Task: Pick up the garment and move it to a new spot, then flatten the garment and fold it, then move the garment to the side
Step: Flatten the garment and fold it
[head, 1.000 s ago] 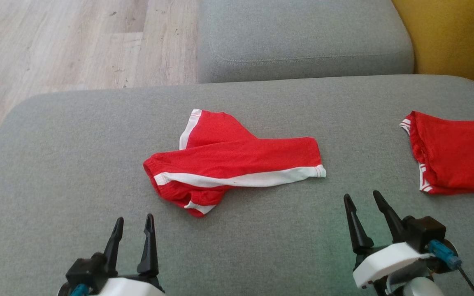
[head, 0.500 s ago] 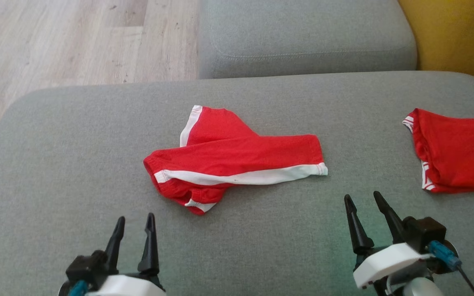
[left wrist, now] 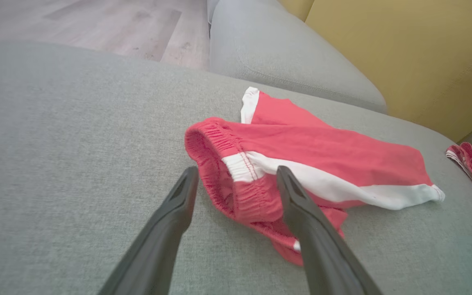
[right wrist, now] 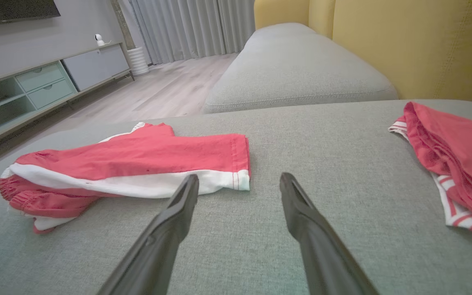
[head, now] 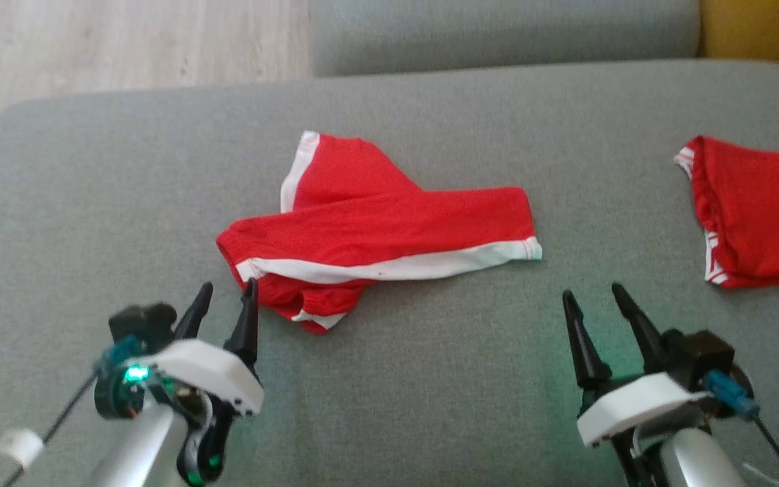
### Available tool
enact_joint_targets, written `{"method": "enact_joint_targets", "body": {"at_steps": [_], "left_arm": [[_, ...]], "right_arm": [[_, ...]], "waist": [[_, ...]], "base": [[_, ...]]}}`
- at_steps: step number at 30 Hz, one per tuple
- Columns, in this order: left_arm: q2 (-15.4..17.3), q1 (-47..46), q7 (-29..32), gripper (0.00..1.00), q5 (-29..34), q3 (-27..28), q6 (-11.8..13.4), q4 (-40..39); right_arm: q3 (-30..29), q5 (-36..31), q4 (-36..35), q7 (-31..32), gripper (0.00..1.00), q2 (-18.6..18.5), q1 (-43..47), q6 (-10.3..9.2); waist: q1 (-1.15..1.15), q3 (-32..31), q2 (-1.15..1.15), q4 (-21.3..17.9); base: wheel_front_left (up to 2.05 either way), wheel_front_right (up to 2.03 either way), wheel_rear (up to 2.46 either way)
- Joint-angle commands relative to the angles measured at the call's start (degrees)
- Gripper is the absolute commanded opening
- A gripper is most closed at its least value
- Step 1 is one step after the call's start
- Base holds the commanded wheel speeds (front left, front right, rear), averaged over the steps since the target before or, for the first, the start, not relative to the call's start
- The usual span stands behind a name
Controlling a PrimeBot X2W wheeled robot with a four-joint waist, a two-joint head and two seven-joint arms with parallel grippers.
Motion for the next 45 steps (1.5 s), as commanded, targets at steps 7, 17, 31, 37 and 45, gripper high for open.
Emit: {"method": "enact_joint_targets", "body": {"at_steps": [7, 17, 31, 37, 45], "left_arm": [[0.6, -7.4, 3.0, 1.0, -3.1, 3.4, -1.1, 2.4], [-0.3, -8.8, 5.2, 1.0, -6.3, 3.5, -3.5, 2.5], [-1.1, -9.1, 4.4, 0.17, -8.8, 4.7, -4.4, 2.9], [-1.6, -8.9, 2.4, 0.0, -8.5, 4.4, -4.8, 3.1], [-2.8, -7.8, 0.2, 0.0, -7.6, 3.4, -4.7, 2.4]], "right_arm": [[0.7, -1.2, -2.3, -0.3, 1.0, -0.3, -4.1, 0.2], [0.4, -1.0, -1.4, -1.0, 1.0, -0.3, -4.9, 0.2], [0.9, -0.9, -0.3, -1.4, 1.0, -0.3, -5.5, 0.2], [1.5, -1.8, 0.9, -0.3, 1.0, -0.3, -7.9, 0.2], [3.0, -4.6, 7.7, 4.1, 1.0, -0.3, -15.7, 0.2]], "waist": [[-0.01, 4.6, 0.0, -1.3], [-0.01, 5.1, 0.0, -1.6], [-0.01, 4.9, 0.0, -3.0], [-0.01, 5.2, 0.0, -2.5], [-0.01, 6.3, 0.0, -0.9]], "base": [[0.0, 0.0, 0.0], [0.0, 0.0, 0.0], [0.0, 0.0, 0.0], [0.0, 0.0, 0.0], [0.0, 0.0, 0.0]]}}
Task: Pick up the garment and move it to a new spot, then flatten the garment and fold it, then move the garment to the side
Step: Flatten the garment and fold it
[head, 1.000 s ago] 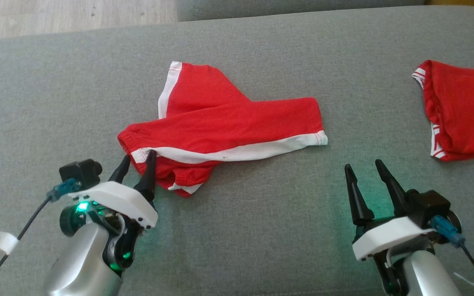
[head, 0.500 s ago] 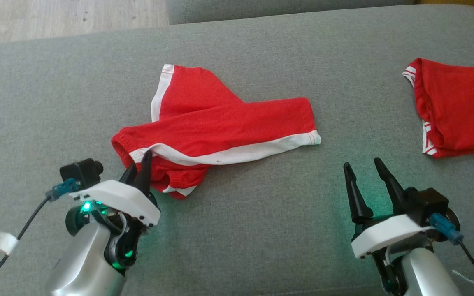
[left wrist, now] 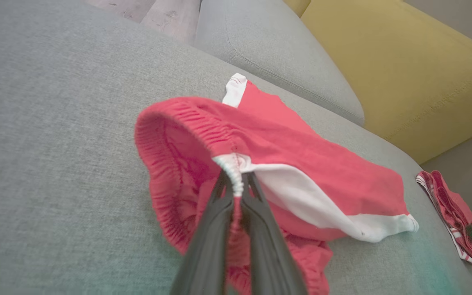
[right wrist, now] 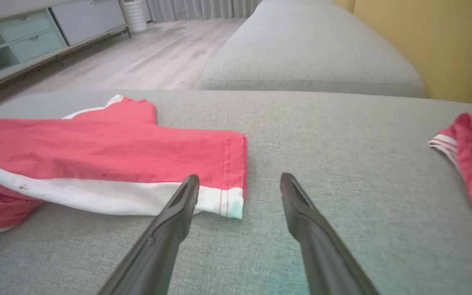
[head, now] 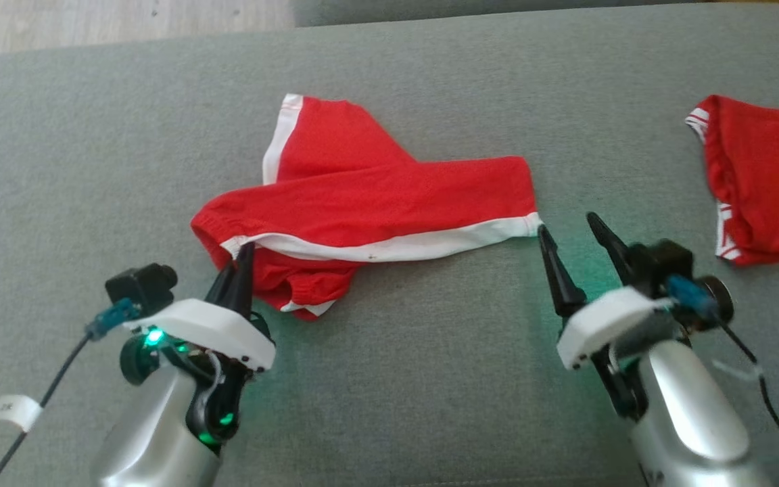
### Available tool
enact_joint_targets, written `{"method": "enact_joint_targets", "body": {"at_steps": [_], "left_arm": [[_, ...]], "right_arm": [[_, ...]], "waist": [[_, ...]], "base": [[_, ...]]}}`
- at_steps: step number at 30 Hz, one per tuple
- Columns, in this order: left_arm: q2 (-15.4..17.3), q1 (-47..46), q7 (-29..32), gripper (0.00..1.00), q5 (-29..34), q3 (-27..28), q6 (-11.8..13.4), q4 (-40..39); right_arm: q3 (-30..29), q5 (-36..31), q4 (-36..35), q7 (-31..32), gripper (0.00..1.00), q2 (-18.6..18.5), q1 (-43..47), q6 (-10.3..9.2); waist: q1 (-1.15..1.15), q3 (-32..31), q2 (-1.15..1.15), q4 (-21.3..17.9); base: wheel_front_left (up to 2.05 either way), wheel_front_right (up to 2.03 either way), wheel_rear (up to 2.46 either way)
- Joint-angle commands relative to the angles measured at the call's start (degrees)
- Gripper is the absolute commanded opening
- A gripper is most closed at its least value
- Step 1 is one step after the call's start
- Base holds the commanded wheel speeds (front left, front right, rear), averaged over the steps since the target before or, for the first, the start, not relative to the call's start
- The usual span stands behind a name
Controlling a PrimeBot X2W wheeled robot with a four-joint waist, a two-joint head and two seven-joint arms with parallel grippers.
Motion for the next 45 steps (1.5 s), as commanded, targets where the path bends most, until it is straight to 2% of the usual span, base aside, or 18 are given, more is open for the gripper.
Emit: {"method": "enact_joint_targets", "body": {"at_steps": [1, 9, 14, 22, 30, 31, 32, 33, 34, 39, 41, 42, 45], "left_arm": [[0.5, -1.6, -0.7, 0.0, 0.5, 1.4, 0.0, -2.0], [-0.9, -1.8, -1.6, 0.0, 1.2, 0.1, 0.2, -2.6], [-0.8, -2.3, -2.0, 0.0, 1.3, 0.0, 0.4, -3.0], [-0.3, -2.6, -2.2, 0.0, 1.3, 0.1, 0.6, -3.1], [0.1, -2.7, -2.2, 0.0, 1.1, 0.2, 0.8, -3.3], [0.2, -2.7, -2.2, 0.0, 1.1, 0.2, 0.8, -3.3], [0.2, -2.7, -2.3, 0.0, 1.1, 0.2, 0.8, -3.3], [0.2, -2.7, -2.3, 0.0, 1.0, 0.2, 0.8, -3.3], [0.3, -2.7, -2.3, 0.0, 1.0, 0.2, 0.8, -3.3], [0.4, -2.6, -2.3, 0.0, 0.9, 0.1, 0.9, -3.3], [0.5, -2.6, -2.4, 0.0, 0.9, 0.1, 1.0, -3.4], [0.6, -2.5, -2.4, 0.0, 0.9, 0.1, 1.0, -3.4], [0.7, -2.5, -2.6, 0.0, 0.8, 0.1, 1.0, -3.6]], "right_arm": [[1.7, -0.4, -0.4, 0.5, 1.0, -0.2, -2.3, 0.2], [3.0, -1.7, 10.8, 2.5, 1.0, -0.3, -8.9, 0.2], [4.1, -0.8, 16.3, 0.8, 1.0, -0.3, -12.1, 0.2], [8.0, 1.5, 20.4, -2.9, 1.0, -0.2, -15.0, 0.2], [12.0, 5.1, 22.3, -3.8, 1.0, -0.2, -16.6, 0.2], [12.1, 5.2, 22.5, -4.1, 0.95, -0.2, -16.8, 0.2], [12.3, 5.4, 22.7, -4.5, 0.76, -0.2, -17.1, 0.2], [12.6, 5.6, 22.8, -4.9, 0.49, -0.2, -17.3, 0.2], [12.8, 5.8, 22.9, -5.2, 0.42, -0.2, -17.4, 0.2], [13.5, 6.4, 23.0, -6.4, 0.28, -0.2, -17.8, 0.2], [13.8, 6.8, 22.9, -6.7, 0.07, -0.2, -18.0, 0.2], [14.0, 7.0, 22.8, -6.8, 0.0, -0.2, -18.0, 0.2], [14.4, 7.4, 22.7, -7.0, 0.0, -0.2, -18.0, 0.2]], "waist": [[0.0, 0.4, 0.0, 0.6], [0.0, 1.8, 0.0, 2.2], [0.0, 2.6, 0.0, 2.4], [0.0, 2.9, 0.0, 2.0], [0.0, 3.2, 0.0, 1.7], [0.0, 3.3, 0.0, 1.7], [0.0, 3.3, 0.0, 1.7], [0.0, 3.3, 0.0, 1.8], [0.0, 3.3, 0.0, 1.8], [0.0, 3.2, 0.0, 1.7], [0.0, 3.1, 0.0, 1.6], [0.0, 3.1, 0.0, 1.6], [0.0, 3.0, 0.0, 1.4]], "base": [[0.0, 0.0, 0.0], [0.0, 0.0, 0.0], [0.0, 0.0, 0.0], [0.0, 0.0, 0.0], [0.0, 0.0, 0.0], [0.0, 0.0, 0.0], [0.0, 0.0, 0.0], [0.0, 0.0, 0.0], [0.0, 0.0, 0.0], [0.0, 0.0, 0.0], [0.0, 0.0, 0.0], [0.0, 0.0, 0.0], [0.0, 0.0, 0.0]]}}
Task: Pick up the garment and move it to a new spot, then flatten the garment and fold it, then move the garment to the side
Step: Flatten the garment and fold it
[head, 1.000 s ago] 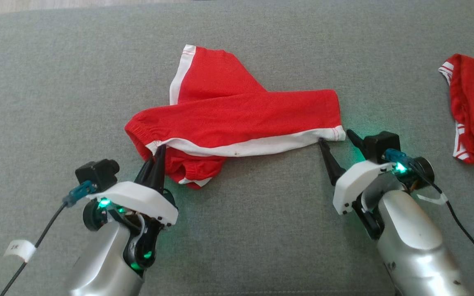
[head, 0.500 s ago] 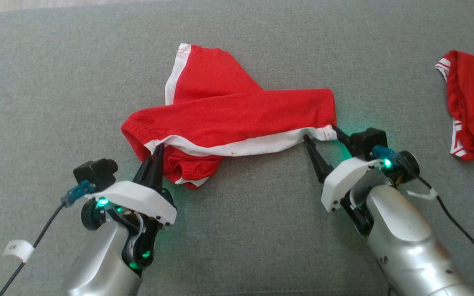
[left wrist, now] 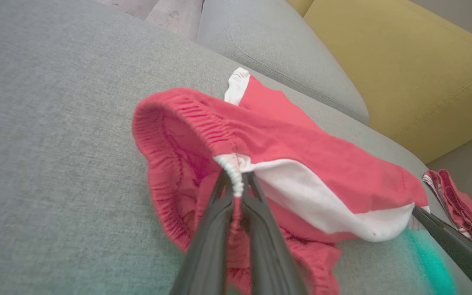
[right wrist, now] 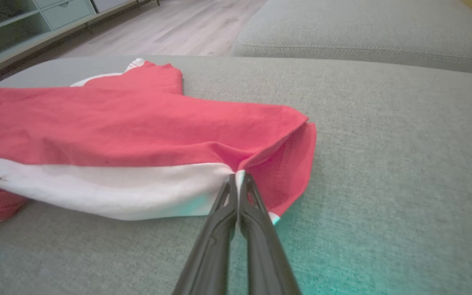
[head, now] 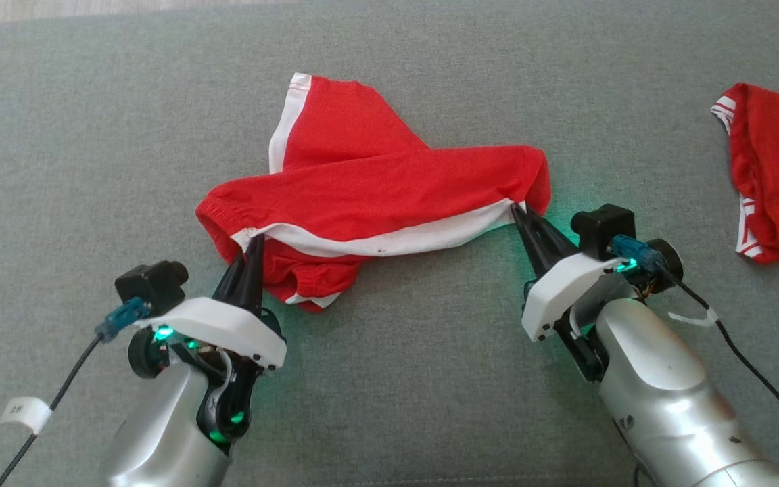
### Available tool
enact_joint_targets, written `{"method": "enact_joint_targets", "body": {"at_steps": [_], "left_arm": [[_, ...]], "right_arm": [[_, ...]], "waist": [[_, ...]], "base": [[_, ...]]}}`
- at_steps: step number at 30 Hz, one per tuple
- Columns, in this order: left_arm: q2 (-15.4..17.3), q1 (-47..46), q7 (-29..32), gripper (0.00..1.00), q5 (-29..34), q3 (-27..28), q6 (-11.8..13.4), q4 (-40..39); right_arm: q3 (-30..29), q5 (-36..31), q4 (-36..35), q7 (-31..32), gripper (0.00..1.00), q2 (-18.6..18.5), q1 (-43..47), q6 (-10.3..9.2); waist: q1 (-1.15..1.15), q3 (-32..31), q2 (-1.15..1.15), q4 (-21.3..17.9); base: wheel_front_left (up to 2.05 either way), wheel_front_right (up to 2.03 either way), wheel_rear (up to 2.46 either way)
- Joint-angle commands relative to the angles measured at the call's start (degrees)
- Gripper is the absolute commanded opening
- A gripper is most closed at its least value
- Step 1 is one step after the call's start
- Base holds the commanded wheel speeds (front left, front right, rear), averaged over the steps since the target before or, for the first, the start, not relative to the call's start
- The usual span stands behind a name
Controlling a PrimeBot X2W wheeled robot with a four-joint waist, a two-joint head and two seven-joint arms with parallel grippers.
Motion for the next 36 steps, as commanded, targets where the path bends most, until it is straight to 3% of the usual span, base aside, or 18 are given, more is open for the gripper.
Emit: {"method": "enact_joint_targets", "body": {"at_steps": [1, 8, 15, 23, 31, 36], "left_arm": [[1.5, -2.4, -0.8, 0.0, -0.1, 1.7, 0.1, -2.1], [3.0, -2.4, -3.2, 0.0, 0.9, 2.2, -0.1, -4.2], [6.8, -2.5, -2.9, 0.0, 2.8, 2.3, 0.1, -11.3], [12.0, -2.6, 0.7, 0.0, 4.6, 3.5, 2.6, -25.7], [17.9, -7.5, 7.0, 0.0, 7.5, 5.5, 5.1, -43.2], [19.9, -12.1, 11.9, 0.0, 7.8, 6.0, 5.8, -49.1]], "right_arm": [[1.1, 0.6, -1.7, -1.2, 0.0, 0.4, -1.7, 0.2], [0.9, 4.8, -6.1, -2.4, 0.0, 0.4, -0.7, 0.2], [0.8, 10.2, -16.5, -0.4, 0.0, -2.3, 1.5, 0.2], [-2.7, 15.4, -36.3, 5.0, 0.0, -6.5, 7.2, 0.2], [-9.9, 14.5, -60.0, 13.4, 0.0, -8.4, 11.8, 0.2], [-13.2, 13.2, -71.1, 18.9, 0.0, -8.0, 12.4, 0.2]], "waist": [[0.0, -0.1, 0.0, -0.1], [0.0, -2.5, 0.0, -0.7], [0.0, -8.1, 0.0, -1.8], [0.0, -15.1, 0.0, -3.4], [0.0, -17.4, 0.0, -4.8], [0.0, -17.0, 0.0, -5.3]], "base": [[0.0, 0.0, 0.0], [0.0, 0.0, 0.0], [0.0, 0.0, 0.0], [0.0, 0.0, 0.0], [0.0, 0.0, 0.0], [0.0, 0.0, 0.0]]}}
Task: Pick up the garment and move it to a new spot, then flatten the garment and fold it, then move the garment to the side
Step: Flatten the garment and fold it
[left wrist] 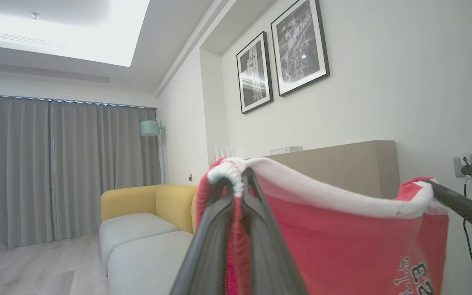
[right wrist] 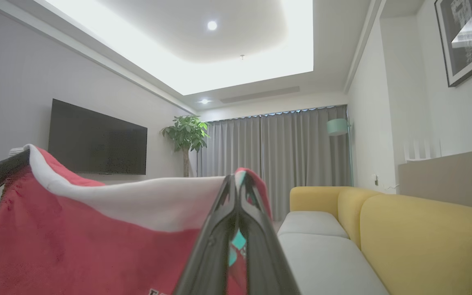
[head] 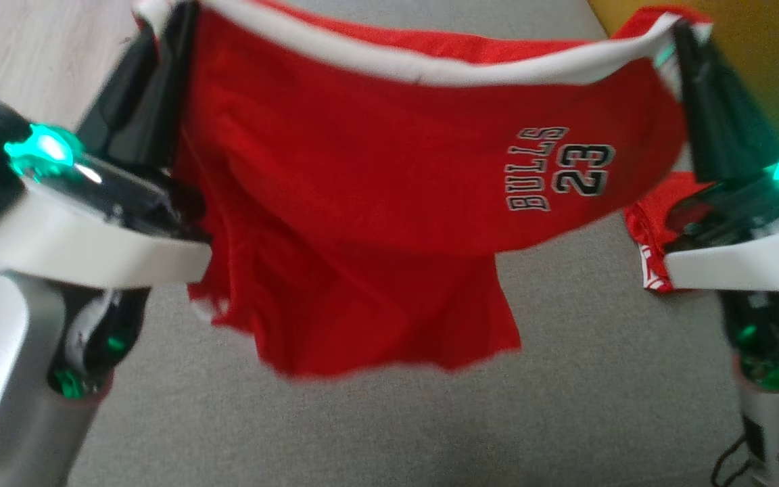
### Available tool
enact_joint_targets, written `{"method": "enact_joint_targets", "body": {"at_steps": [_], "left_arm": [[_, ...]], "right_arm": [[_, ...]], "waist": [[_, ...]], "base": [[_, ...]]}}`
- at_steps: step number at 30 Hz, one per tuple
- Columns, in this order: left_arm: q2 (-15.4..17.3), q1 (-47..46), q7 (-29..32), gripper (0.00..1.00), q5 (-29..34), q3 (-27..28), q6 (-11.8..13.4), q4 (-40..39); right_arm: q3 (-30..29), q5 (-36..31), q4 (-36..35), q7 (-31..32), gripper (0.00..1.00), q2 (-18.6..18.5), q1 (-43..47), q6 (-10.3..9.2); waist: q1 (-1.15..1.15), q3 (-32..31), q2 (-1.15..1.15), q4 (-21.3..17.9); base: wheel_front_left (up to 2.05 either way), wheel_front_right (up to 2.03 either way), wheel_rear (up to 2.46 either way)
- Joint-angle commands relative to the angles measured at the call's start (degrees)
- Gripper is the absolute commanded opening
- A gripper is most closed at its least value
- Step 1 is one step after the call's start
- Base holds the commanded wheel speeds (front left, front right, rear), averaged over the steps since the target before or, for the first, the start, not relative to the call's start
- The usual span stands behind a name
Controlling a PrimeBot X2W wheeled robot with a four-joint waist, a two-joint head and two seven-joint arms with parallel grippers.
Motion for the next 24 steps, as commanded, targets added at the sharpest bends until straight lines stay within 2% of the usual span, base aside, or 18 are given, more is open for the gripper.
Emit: {"method": "enact_joint_targets", "body": {"at_steps": [1, 6, 12, 16, 20, 24], "left_arm": [[2.5, -4.2, 1.2, 0.0, 0.2, 3.3, 0.6, -1.9], [2.2, -7.2, 4.1, 0.0, -1.6, 2.7, 0.1, -0.2], [1.1, -14.0, 5.1, 0.0, -3.0, 2.3, -2.1, 8.1], [-0.1, -22.9, 2.8, 0.0, -1.7, 2.2, -4.8, 16.0], [-2.5, -32.0, -2.8, 0.0, 0.2, 2.5, -7.1, 24.1], [-5.5, -35.8, -7.3, 0.0, 0.7, 1.3, -8.5, 32.0]], "right_arm": [[0.1, -0.4, -3.4, 1.4, 0.0, 0.2, -1.3, 0.2], [-1.2, -1.7, -6.2, 5.4, 0.0, 1.5, -2.1, 0.2], [0.6, -2.5, 1.7, 5.5, 0.0, 1.3, -10.6, 0.2], [0.9, -4.9, 11.1, 0.8, 0.0, 0.9, -22.6, 0.2], [0.5, -8.8, 20.8, -6.6, 0.0, 2.3, -34.3, 0.2], [0.8, -10.7, 30.3, -12.3, 0.0, 4.7, -38.7, 0.2]], "waist": [[0.01, 0.3, 0.0, -0.1], [0.01, 2.8, 0.0, -0.5], [0.01, 10.5, 0.0, -1.0], [0.01, 16.2, 0.0, -1.3], [0.01, 20.0, 0.0, -1.7], [0.01, 22.9, 0.0, -1.7]], "base": [[0.0, 0.0, 0.0], [0.0, 0.0, 0.0], [0.0, 0.0, 0.0], [0.0, 0.0, 0.0], [0.0, 0.0, 0.0], [0.0, 0.0, 0.0]]}}
